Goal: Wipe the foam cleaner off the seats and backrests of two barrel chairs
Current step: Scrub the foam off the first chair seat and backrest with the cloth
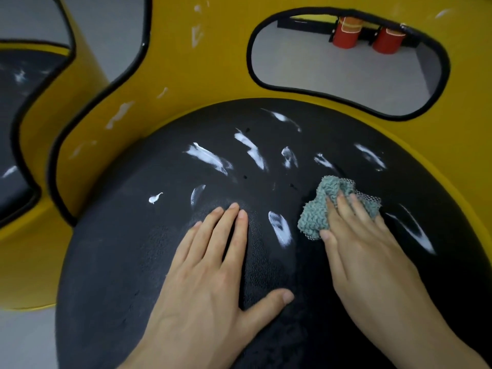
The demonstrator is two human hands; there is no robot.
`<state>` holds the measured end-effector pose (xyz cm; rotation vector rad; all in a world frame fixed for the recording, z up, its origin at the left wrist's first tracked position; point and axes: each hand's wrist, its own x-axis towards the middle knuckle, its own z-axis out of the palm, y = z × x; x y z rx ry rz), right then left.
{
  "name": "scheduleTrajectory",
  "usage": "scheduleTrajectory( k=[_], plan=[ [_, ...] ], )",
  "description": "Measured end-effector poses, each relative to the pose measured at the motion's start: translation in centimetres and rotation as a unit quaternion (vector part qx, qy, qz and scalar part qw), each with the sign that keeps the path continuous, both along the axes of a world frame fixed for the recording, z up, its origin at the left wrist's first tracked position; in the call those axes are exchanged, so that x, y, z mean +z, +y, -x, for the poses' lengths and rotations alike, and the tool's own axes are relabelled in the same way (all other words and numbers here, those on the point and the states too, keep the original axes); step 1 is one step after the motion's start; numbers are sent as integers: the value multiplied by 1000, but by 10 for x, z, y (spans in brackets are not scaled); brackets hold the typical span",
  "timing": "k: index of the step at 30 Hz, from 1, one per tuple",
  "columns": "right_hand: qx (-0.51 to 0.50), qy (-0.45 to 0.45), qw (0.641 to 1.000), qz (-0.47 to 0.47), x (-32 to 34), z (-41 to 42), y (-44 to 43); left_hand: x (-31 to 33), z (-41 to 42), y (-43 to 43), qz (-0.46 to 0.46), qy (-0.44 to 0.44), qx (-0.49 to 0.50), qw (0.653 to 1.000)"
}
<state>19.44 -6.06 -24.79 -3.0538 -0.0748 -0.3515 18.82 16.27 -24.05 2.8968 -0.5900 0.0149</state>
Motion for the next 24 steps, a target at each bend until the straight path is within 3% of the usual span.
scheduleTrajectory(
  k=[6, 12, 18, 24],
  plan=[
    [65, -5, 998, 9, 0, 26, 6, 0, 1, -1, 5, 5, 4, 1000],
    [5, 30, 999, -15, 9, 3, -3, 3, 1, 0, 0, 13, 3, 1000],
    [55, 11, 998, -2, 4, 27, 1, 3, 1, 1, -1, 17, 3, 1000],
    [18, 17, 1000, -16, 7, 15, 0, 3, 1, 0, -3, 21, 1, 1000]
  ],
)
